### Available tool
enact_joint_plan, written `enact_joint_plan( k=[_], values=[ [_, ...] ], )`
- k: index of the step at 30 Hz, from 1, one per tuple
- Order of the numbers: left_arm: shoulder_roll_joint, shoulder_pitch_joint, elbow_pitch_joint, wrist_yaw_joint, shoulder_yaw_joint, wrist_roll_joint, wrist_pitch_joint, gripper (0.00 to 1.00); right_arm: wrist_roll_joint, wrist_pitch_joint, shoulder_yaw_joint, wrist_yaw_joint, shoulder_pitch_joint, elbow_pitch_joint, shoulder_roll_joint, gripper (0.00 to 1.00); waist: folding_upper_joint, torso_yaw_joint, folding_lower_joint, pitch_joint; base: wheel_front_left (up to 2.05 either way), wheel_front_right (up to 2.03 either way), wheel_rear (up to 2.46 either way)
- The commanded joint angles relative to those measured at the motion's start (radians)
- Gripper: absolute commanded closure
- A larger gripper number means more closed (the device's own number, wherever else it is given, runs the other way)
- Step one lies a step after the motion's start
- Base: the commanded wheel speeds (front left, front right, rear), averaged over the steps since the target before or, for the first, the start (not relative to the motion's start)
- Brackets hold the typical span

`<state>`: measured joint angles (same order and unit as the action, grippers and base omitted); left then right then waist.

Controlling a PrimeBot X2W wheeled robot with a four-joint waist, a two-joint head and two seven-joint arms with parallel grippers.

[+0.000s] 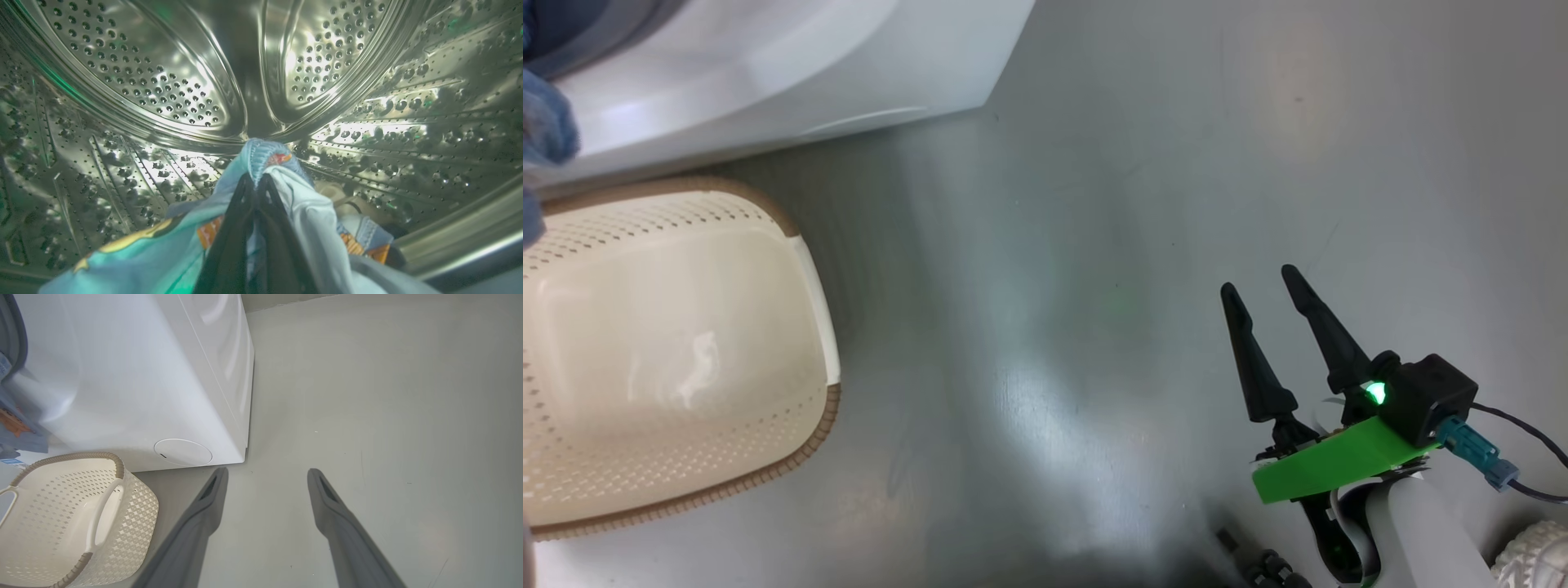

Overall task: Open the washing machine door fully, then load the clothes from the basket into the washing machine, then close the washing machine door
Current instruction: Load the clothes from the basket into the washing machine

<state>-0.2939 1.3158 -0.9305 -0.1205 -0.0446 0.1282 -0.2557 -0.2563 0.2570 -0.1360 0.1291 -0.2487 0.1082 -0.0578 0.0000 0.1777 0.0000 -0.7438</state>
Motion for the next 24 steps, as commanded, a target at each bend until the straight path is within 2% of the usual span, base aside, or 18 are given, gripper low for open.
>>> enact_joint_plan(
  k=[1,10,14,19,20,21,24],
  values=[
    [-0.055,0.030,0.056,-0.001,-0.003,-0.013,-0.006,1.00,0.001,0.005,-0.026,0.002,0.013,-0.021,0.003,0.00,0.0000,0.001,0.0000,-0.014,0.00,0.00,0.00],
    [-0.056,0.022,0.357,0.035,-0.010,-0.060,-0.006,1.00,-0.006,0.005,-0.056,0.002,0.014,-0.010,0.004,0.00,0.0000,0.025,0.0000,-0.033,0.00,0.00,0.00],
    [-0.054,-0.004,0.425,0.039,-0.015,-0.070,-0.006,1.00,-0.007,0.005,-0.059,0.002,0.014,-0.007,0.005,0.00,0.0000,0.030,0.0000,-0.030,0.00,0.00,0.00],
    [-0.047,-0.039,0.406,0.039,-0.032,-0.065,-0.006,1.00,-0.003,0.005,-0.056,0.002,0.012,-0.004,0.004,0.00,0.0000,0.029,0.0000,-0.027,0.00,0.00,0.00],
    [-0.043,-0.046,0.381,0.041,-0.040,-0.058,-0.006,0.57,-0.003,0.005,-0.056,0.002,0.013,-0.003,0.004,0.00,0.0000,0.027,0.0000,-0.023,0.00,0.00,0.00],
    [-0.040,-0.049,0.363,0.042,-0.047,-0.051,-0.006,0.00,-0.003,0.005,-0.058,0.002,0.014,-0.001,0.003,0.00,0.0000,0.025,0.0000,-0.021,0.00,0.00,0.00],
    [-0.036,-0.052,0.327,0.040,-0.054,-0.046,-0.006,0.00,-0.004,0.005,-0.059,0.002,0.010,0.002,0.002,0.00,0.0000,0.019,0.0000,-0.013,0.00,0.00,0.00]
  ],
)
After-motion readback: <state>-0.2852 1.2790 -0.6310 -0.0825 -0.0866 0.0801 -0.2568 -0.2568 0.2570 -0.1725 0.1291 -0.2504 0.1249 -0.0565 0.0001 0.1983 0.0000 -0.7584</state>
